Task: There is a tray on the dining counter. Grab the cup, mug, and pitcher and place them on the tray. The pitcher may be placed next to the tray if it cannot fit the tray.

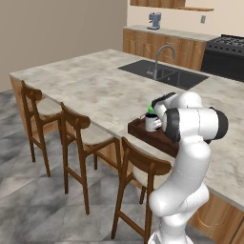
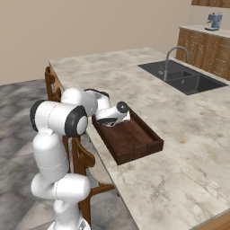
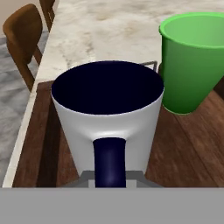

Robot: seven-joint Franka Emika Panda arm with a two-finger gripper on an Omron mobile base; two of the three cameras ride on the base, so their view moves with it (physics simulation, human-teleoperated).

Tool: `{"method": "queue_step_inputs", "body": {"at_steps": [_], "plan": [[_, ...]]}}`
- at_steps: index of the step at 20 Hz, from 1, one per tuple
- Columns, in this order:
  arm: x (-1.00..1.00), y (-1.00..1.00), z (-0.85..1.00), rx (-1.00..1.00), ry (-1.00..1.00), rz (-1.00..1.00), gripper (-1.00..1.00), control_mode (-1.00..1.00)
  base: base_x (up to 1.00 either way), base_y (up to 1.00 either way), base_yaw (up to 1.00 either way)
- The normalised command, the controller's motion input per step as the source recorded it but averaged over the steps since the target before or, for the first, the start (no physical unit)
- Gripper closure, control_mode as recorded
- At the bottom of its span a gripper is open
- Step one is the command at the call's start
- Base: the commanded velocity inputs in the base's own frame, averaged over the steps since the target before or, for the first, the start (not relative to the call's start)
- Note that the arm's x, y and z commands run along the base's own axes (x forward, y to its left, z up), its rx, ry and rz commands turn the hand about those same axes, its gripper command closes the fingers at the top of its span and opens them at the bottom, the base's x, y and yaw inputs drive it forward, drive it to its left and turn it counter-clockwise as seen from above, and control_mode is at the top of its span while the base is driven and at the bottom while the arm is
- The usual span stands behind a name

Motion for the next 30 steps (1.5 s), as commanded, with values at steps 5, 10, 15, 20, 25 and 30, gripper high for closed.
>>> {"method": "queue_step_inputs", "body": {"at_steps": [5, 10, 15, 20, 25, 30], "plan": [[0.2, 0.0, -0.3, 0.0, 0.0, 0.02, 1.0, -1.0, 0.0, 0.0, 0.0], [0.0, 0.0, -0.01, 0.0, 0.0, 0.0, 1.0, -1.0, 0.0, 0.0, 0.0], [0.0, 0.0, 0.0, 0.0, 0.0, 0.0, 1.0, -1.0, 0.0, 0.0, 0.0], [0.0, 0.0, 0.0, 0.0, 0.0, 0.0, 1.0, -1.0, 0.0, 0.0, 0.0], [0.0, 0.0, 0.0, 0.0, 0.0, 0.0, -1.0, -1.0, 0.0, 0.0, 0.0], [0.0, 0.0, 0.0, 0.0, 0.0, 0.0, -1.0, -1.0, 0.0, 0.0, 0.0]]}}
